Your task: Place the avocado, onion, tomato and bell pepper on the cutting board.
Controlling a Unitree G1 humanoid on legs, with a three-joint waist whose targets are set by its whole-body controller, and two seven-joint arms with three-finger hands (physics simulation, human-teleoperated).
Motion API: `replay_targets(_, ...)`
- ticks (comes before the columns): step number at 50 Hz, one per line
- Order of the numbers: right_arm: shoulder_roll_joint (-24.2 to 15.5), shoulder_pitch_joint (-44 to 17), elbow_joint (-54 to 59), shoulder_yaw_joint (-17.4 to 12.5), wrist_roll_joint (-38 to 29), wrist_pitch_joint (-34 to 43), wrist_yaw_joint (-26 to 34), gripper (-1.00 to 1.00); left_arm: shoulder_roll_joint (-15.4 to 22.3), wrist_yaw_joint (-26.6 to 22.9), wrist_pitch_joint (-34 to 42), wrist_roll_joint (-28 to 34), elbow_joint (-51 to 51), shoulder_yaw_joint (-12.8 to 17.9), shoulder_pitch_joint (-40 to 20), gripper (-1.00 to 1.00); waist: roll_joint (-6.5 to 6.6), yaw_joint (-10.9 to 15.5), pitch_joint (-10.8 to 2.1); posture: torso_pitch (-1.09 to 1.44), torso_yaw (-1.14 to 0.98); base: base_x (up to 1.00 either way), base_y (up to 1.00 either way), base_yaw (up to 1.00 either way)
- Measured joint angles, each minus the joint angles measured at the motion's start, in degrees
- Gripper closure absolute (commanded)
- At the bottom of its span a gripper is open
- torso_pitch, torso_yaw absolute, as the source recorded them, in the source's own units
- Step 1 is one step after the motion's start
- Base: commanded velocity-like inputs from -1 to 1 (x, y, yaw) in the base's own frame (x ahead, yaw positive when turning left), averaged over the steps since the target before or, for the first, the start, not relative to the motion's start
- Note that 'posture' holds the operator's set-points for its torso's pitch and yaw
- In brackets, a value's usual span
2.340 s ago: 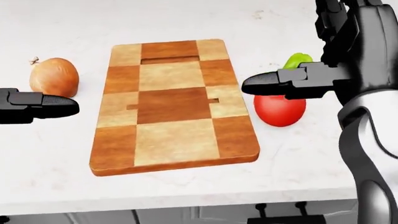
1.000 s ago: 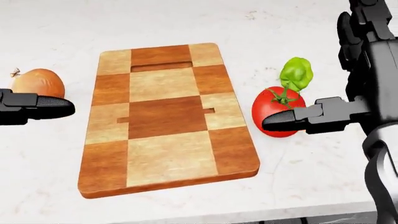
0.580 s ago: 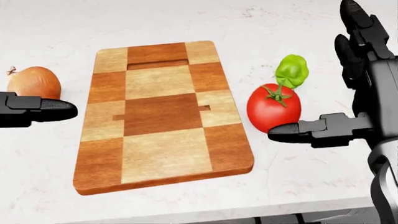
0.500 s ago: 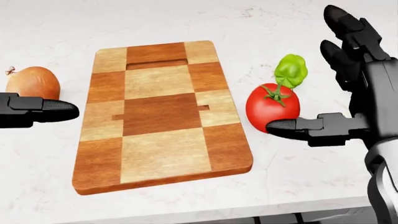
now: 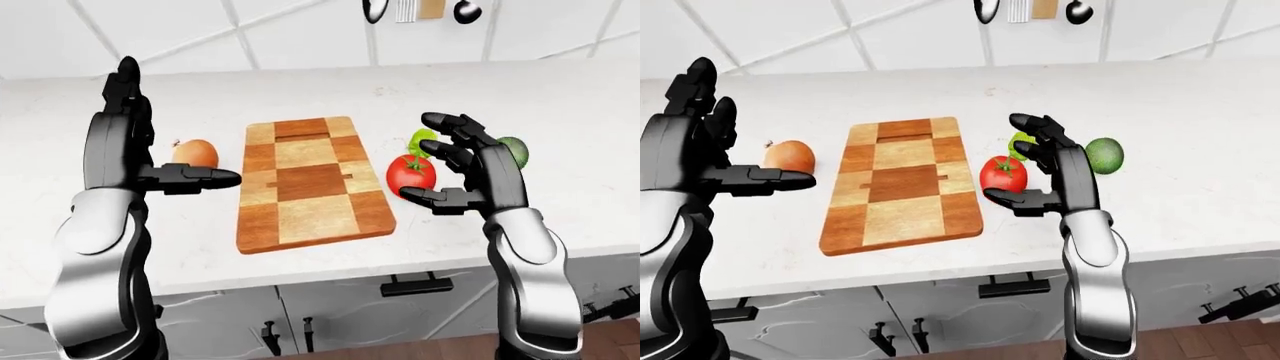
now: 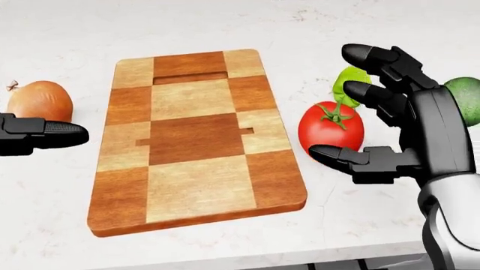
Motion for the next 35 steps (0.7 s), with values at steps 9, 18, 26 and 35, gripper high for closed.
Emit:
replay_targets(9,0.33,0.43,1.5,-0.07,-0.34,-1.54,-0.22,-0.39,-0.11,0.0,-0.18,-0.06,-0.28,0.18,0.65,-1.0,0.04,-0.02,-0.02,0.0,0.0,0.0,0.0,0.0)
replay_targets(18,0.02,-0.48,3.5,-0.07,-0.5,-2.66,-0.34,-0.39,-0.13,-0.1,-0.34,-0.09,-0.44,0.23,1.05,-1.0,0.07,-0.03,-0.05,0.0,0.0,0.0,0.0,0.0)
replay_targets(26,-0.02,-1.0,6.02,-0.05,-0.44,-4.08,-0.7,-0.39,0.03,-0.25,-0.09,0.0,-0.48,0.23,0.84,-1.0,0.04,-0.03,-0.02,0.0,0.0,0.0,0.0,0.0)
replay_targets(35,0.23,-0.06,8.14,0.16,-0.23,-6.03,-1.03,-0.38,0.24,-0.33,0.14,0.17,-0.42,0.22,0.31,-1.0,0.09,-0.01,0.01,0.0,0.0,0.0,0.0,0.0)
